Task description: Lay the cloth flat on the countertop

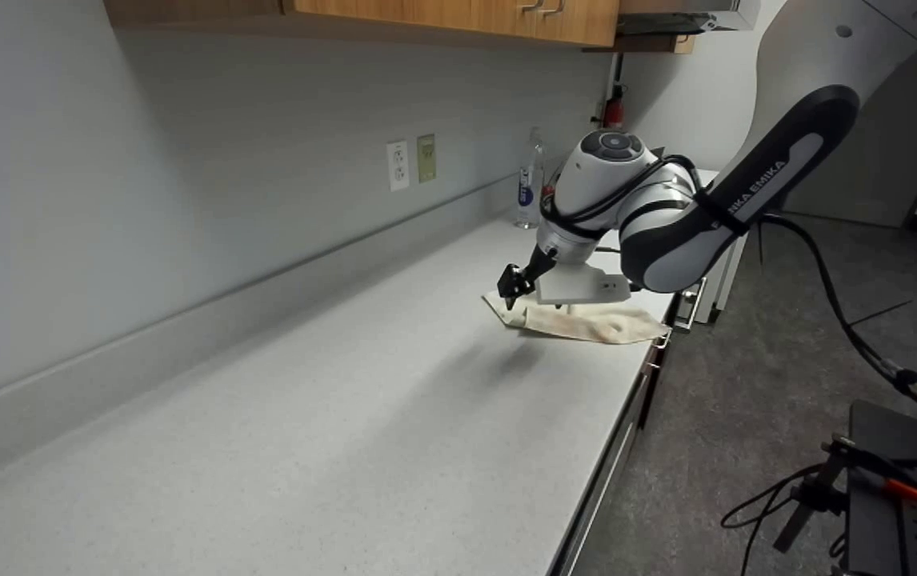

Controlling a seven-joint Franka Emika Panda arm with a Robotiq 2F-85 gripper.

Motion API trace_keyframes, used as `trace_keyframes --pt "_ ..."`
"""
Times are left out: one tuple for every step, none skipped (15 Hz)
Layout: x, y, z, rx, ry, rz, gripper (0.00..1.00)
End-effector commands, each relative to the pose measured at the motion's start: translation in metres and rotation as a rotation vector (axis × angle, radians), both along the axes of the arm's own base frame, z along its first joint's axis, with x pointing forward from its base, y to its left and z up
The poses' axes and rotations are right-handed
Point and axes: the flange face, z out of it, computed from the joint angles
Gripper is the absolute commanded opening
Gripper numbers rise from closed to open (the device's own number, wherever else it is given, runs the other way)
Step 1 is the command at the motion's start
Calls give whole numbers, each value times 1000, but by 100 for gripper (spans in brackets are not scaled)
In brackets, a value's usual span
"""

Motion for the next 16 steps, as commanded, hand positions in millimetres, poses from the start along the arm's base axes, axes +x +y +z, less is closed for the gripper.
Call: trace_keyframes --pt "-5 4 -5 -3 60 136 100" --pt "-7 6 -7 2 83 194 100" --pt "-9 7 -11 2 110 241 100" --pt "-8 6 -15 2 137 290 100" --pt "-8 6 -17 13 156 339 100" --pt "-7 3 -18 -4 187 387 100" --pt "-3 -4 -17 -36 221 429 100" --pt "0 -8 -14 -62 241 462 100" --pt "3 -12 -10 -88 254 488 100" --pt "5 -14 -6 -99 253 514 100" --pt "8 -17 -2 -102 246 525 100" --pt "1 -20 -8 -83 234 478 100" --pt "4 -23 -6 -90 239 495 100" --pt "6 -22 -5 -96 239 504 100" --pt "7 -19 -5 -100 239 511 100" --pt "7 -17 -4 -101 239 513 100"
